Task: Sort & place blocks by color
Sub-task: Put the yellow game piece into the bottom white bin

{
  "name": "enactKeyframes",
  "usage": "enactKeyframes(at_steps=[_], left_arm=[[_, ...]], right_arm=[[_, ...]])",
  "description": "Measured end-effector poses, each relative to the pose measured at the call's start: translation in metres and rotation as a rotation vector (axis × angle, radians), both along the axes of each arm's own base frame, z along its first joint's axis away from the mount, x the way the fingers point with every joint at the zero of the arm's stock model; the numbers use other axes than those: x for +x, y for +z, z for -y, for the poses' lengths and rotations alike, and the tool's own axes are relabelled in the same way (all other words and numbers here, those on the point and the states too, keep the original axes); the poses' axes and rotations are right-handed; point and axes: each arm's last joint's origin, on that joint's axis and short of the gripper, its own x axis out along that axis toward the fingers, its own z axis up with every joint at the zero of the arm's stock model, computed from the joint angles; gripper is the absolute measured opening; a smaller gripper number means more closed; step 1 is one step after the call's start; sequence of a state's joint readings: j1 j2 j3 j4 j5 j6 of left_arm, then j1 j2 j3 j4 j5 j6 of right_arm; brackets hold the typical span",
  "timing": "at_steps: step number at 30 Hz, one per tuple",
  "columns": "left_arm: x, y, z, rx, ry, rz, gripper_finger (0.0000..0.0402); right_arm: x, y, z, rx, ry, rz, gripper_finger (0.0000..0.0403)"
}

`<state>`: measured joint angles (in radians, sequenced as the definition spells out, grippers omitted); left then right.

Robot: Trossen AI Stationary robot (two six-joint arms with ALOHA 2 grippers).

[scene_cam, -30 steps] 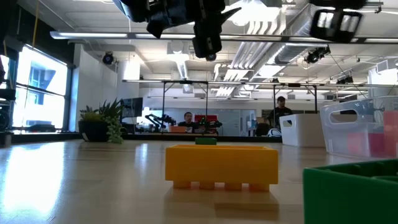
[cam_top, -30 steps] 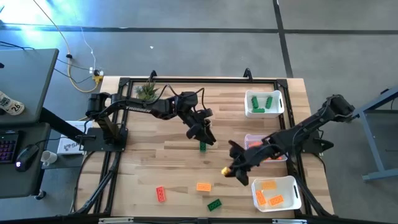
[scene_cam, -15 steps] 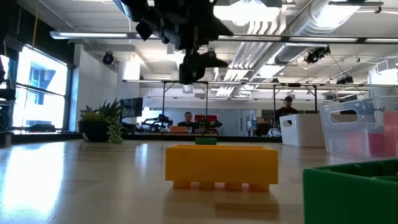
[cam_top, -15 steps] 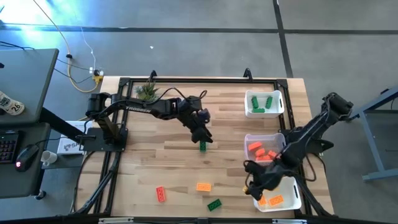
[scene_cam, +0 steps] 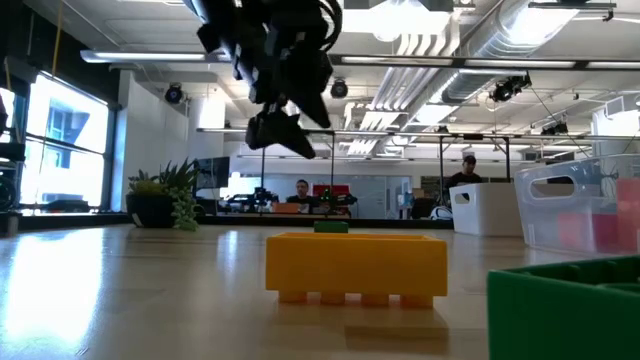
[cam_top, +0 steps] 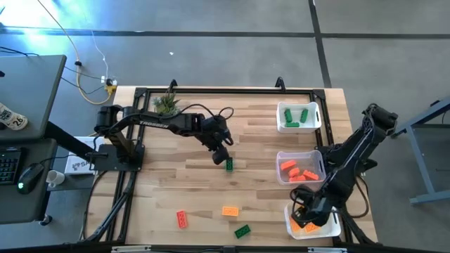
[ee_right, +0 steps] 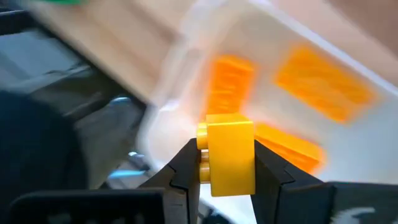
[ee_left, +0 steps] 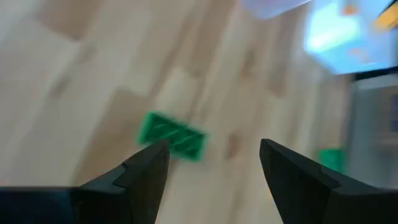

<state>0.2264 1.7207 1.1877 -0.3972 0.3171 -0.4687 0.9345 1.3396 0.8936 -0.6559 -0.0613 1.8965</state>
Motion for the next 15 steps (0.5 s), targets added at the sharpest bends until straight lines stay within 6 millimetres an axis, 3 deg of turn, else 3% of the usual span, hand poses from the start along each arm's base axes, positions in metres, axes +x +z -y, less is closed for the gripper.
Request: enactKeyframes(at_steps=[5, 11, 15], left_arm=[[-0.012, 0.003, 0.010, 0.158, -0.007, -0.118, 0.0239], [-0.025, 0.012, 0.019, 0.210, -0.027, -0.178, 0.0239], [-0.035, 0.019, 0.022, 0.240, -0.018, -0.228, 0.0239]], right_arm=[[-0.009, -0.004, 0.007, -0.046, -0.060, -0.152, 0.0081], [-0.011, -0.004, 0.007, -0.019, -0.040, -0.213, 0.0083], [-0.011, -0.004, 0.006, -0.016, -0.056, -0.221, 0.0111]])
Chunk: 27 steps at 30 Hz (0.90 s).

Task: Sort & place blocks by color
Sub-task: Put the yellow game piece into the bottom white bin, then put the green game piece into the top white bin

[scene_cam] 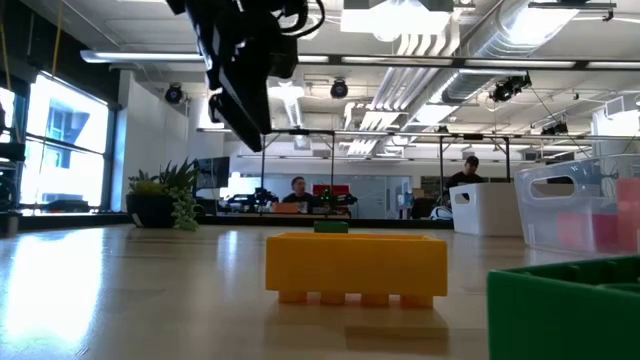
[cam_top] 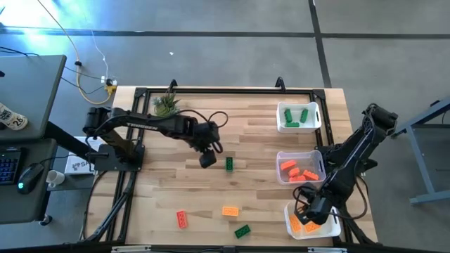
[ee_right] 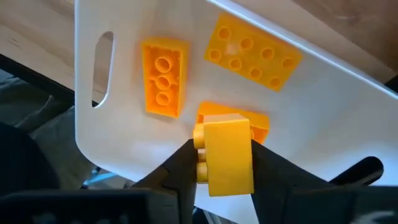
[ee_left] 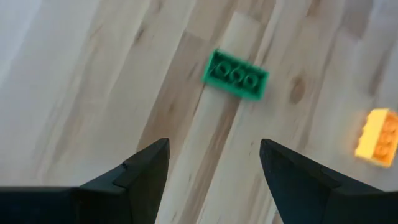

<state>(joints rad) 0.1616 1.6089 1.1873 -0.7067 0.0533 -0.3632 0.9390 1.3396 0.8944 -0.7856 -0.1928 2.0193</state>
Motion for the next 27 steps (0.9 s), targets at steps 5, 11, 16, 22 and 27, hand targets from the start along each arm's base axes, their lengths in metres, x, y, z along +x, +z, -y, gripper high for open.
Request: enactKeyframes(at_steps=[5, 11, 16, 22, 27], left_arm=[[-0.013, 0.007, 0.004, 0.043, 0.006, -0.071, 0.0239], [-0.025, 0.012, 0.007, 0.081, -0.032, -0.133, 0.0239], [-0.033, 0.017, 0.008, 0.083, -0.043, -0.167, 0.0239], [-0.040, 0.023, 0.009, 0.084, -0.044, -0.168, 0.0239], [-0.041, 0.025, 0.009, 0.085, -0.044, -0.161, 0.0239]], right_arm=[[0.000, 0.000, 0.000, -0.001, -0.040, -0.017, 0.0160], [0.002, 0.000, 0.000, -0.003, -0.113, -0.008, 0.0184], [0.009, 0.002, -0.002, -0.027, -0.228, 0.135, 0.0184], [0.023, 0.006, 0.000, -0.021, -0.299, 0.268, 0.0185], [0.041, 0.010, 0.007, -0.018, -0.304, 0.402, 0.0185]])
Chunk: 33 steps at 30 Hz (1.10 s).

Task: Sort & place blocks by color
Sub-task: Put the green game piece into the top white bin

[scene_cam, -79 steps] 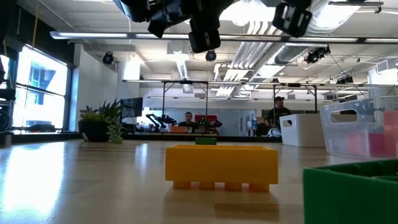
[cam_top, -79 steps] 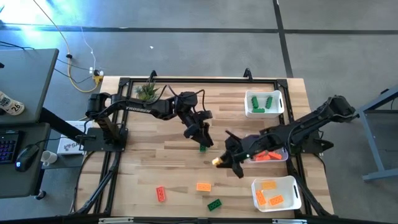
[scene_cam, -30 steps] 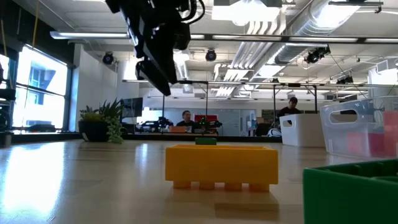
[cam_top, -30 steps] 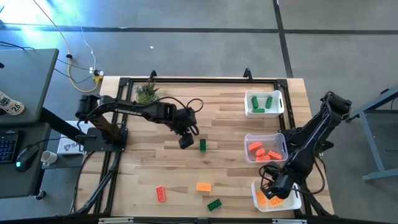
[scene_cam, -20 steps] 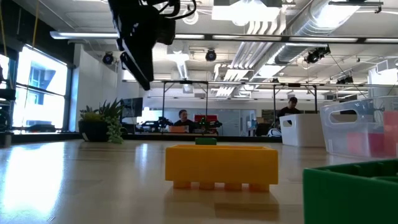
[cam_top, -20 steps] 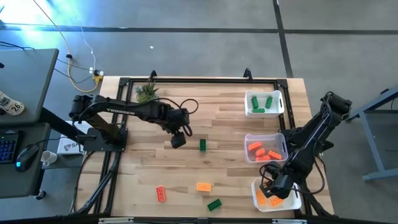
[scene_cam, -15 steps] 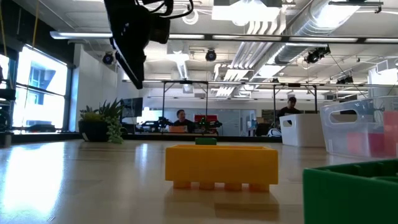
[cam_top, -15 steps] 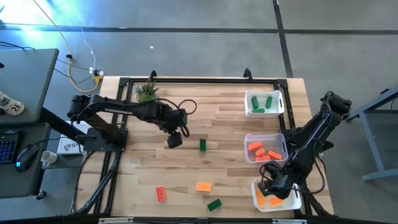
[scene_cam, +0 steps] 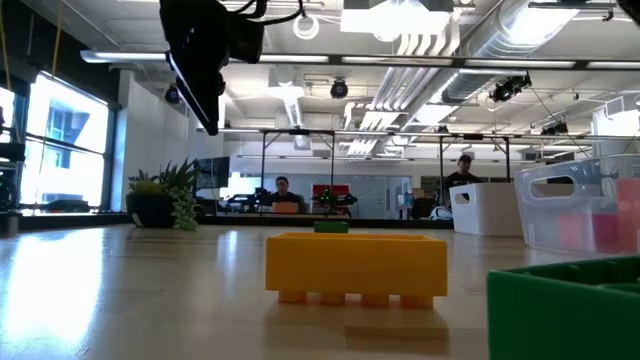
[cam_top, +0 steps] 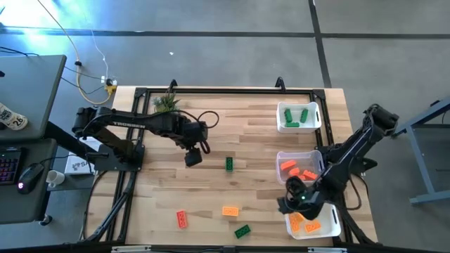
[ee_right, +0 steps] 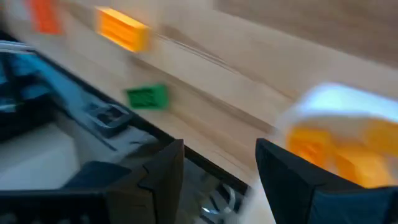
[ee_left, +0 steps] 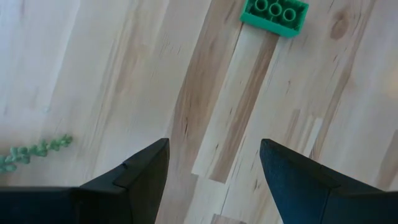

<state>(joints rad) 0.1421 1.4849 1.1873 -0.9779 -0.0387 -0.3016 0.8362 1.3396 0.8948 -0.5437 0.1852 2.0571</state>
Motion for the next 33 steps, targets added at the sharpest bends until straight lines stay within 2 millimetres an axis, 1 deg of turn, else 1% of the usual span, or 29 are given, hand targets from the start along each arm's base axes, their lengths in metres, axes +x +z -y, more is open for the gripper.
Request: enactKeyframes(at_steps=[8, 15, 19, 21, 24, 30, 33], left_arm=[[0.001, 0.001, -0.001, 0.000, 0.007, 0.022, 0.0239], [0.004, 0.002, -0.001, -0.010, 0.004, 0.046, 0.0239], [0.006, 0.002, 0.000, -0.067, -0.010, 0.077, 0.0239], [0.006, 0.002, 0.000, -0.103, 0.010, 0.085, 0.0239], [0.006, 0.002, -0.001, -0.141, 0.095, 0.088, 0.0239], [0.006, 0.002, -0.001, -0.219, 0.325, 0.093, 0.0239], [0.006, 0.002, 0.001, -0.254, 0.404, 0.093, 0.0239]], right_arm=[[0.036, 0.011, 0.022, -0.151, -0.027, 0.274, 0.0185], [0.056, 0.015, 0.046, -0.335, 0.004, 0.365, 0.0185], [0.068, 0.019, 0.059, -0.422, 0.046, 0.425, 0.0185], [0.074, 0.022, 0.065, -0.475, 0.078, 0.468, 0.0186], [0.082, 0.027, 0.073, -0.574, 0.155, 0.535, 0.0189], [0.091, 0.031, 0.085, -0.709, 0.437, 0.615, 0.0211], [0.093, 0.033, 0.085, -0.795, 0.585, 0.677, 0.0219]])
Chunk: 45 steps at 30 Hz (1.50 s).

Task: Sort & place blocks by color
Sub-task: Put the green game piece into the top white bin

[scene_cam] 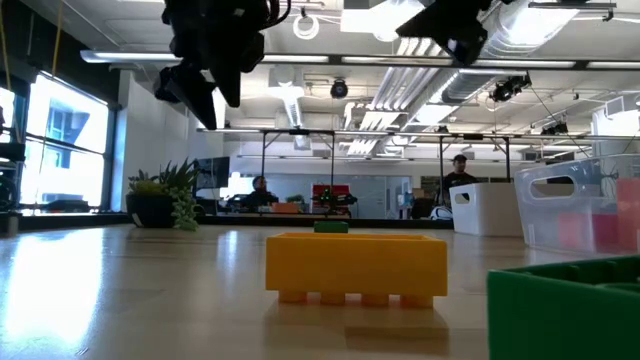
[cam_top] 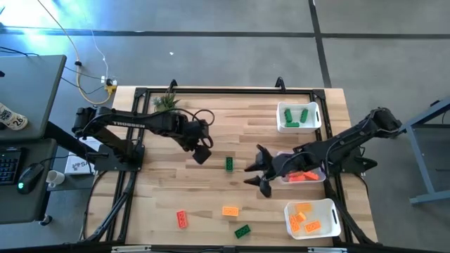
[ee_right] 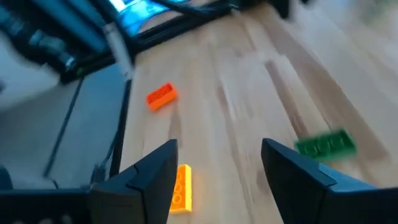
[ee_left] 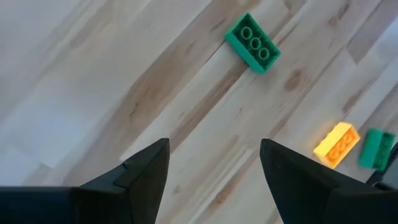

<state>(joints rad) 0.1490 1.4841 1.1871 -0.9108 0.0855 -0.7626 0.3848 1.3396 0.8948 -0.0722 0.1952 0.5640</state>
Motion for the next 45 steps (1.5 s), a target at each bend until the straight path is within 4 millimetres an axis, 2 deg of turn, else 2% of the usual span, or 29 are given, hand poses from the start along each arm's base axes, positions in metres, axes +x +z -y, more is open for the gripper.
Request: enactKeyframes(at_steps=[6, 10, 18, 31, 45], left_arm=[[0.000, 0.000, 0.000, -0.047, 0.118, -0.005, 0.0239], [0.001, 0.000, 0.003, -0.066, 0.163, -0.007, 0.0239], [0.001, 0.000, 0.009, -0.073, 0.184, -0.009, 0.0239], [0.001, 0.000, 0.010, -0.084, 0.250, -0.012, 0.0239], [0.001, 0.000, 0.009, -0.049, 0.263, -0.011, 0.0239]], right_arm=[[0.002, 0.008, -0.013, -0.214, 0.226, 0.149, 0.0220], [0.009, 0.004, -0.024, -0.262, 0.314, 0.219, 0.0220], [0.024, -0.027, -0.049, -0.285, 0.425, 0.215, 0.0220], [0.029, -0.091, -0.082, -0.338, 0.579, 0.066, 0.0220], [0.023, -0.128, -0.115, -0.341, 0.703, 0.057, 0.0220]])
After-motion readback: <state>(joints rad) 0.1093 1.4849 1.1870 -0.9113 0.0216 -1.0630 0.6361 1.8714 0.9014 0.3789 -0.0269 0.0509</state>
